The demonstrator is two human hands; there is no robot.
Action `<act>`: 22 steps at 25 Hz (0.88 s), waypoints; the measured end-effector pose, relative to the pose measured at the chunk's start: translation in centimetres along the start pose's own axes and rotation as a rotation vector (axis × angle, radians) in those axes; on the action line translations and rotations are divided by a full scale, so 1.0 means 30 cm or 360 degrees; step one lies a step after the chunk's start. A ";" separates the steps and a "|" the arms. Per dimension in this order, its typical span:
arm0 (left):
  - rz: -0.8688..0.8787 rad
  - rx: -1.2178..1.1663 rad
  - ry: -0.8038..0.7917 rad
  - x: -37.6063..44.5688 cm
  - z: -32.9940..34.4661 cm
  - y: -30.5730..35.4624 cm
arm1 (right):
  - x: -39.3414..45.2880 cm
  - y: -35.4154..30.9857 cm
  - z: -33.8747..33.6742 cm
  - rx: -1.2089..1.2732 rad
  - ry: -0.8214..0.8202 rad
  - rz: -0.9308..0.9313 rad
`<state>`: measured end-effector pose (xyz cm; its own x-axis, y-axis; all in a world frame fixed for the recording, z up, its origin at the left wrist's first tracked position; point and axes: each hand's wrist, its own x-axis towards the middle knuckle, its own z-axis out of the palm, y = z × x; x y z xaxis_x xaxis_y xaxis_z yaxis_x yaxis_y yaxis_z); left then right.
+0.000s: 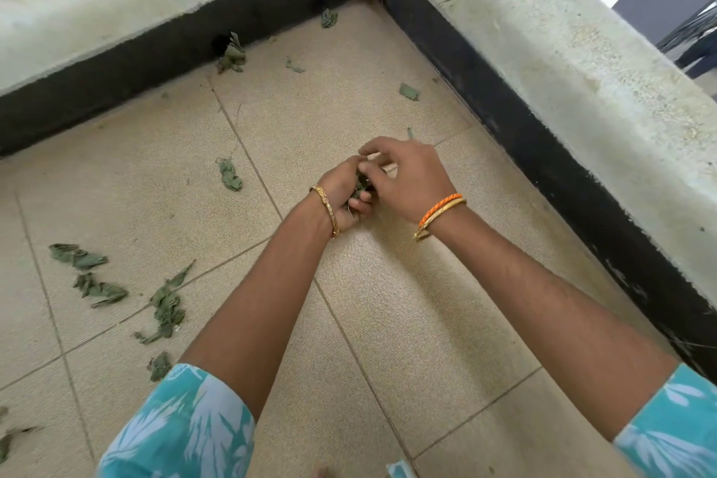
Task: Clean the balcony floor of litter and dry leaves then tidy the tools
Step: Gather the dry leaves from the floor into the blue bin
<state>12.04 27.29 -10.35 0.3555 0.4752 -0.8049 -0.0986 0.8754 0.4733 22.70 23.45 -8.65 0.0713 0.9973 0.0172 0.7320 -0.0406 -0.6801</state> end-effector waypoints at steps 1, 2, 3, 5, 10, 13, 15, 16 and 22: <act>0.0011 -0.0052 0.0007 0.005 -0.004 0.007 | 0.035 0.013 -0.014 0.0033 0.0056 0.0013; 0.0020 -0.0086 0.0024 0.009 -0.010 0.014 | 0.083 0.037 -0.031 0.0032 0.0112 0.0041; 0.0034 -0.0097 0.0042 0.012 -0.021 0.023 | 0.139 0.071 -0.049 -0.0031 0.0139 0.0079; 0.0072 -0.0073 0.0064 0.010 -0.042 0.041 | 0.255 0.162 -0.079 -0.0240 0.0007 0.0190; 0.0094 -0.0094 0.0123 0.007 -0.090 0.062 | 0.358 0.263 -0.057 -0.0395 -0.0351 0.0274; 0.0091 -0.0145 0.0138 0.017 -0.113 0.058 | 0.258 0.242 0.027 -0.0467 -0.0330 -0.0067; 0.0092 -0.0178 0.0137 0.019 -0.123 0.053 | 0.148 0.256 0.071 -0.0582 -0.0183 -0.0328; 0.0088 -0.0187 0.0136 0.018 -0.128 0.051 | 0.099 0.271 0.079 -0.0621 -0.0076 -0.0371; 0.0061 -0.0227 0.0158 0.015 -0.158 0.044 | 0.103 0.241 0.033 -0.0591 0.0086 -0.0062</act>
<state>7.67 29.07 -11.78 0.2563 0.5086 -0.8219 -0.2436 0.8569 0.4543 27.54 26.31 -14.23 0.0671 0.9943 0.0830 0.9301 -0.0322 -0.3660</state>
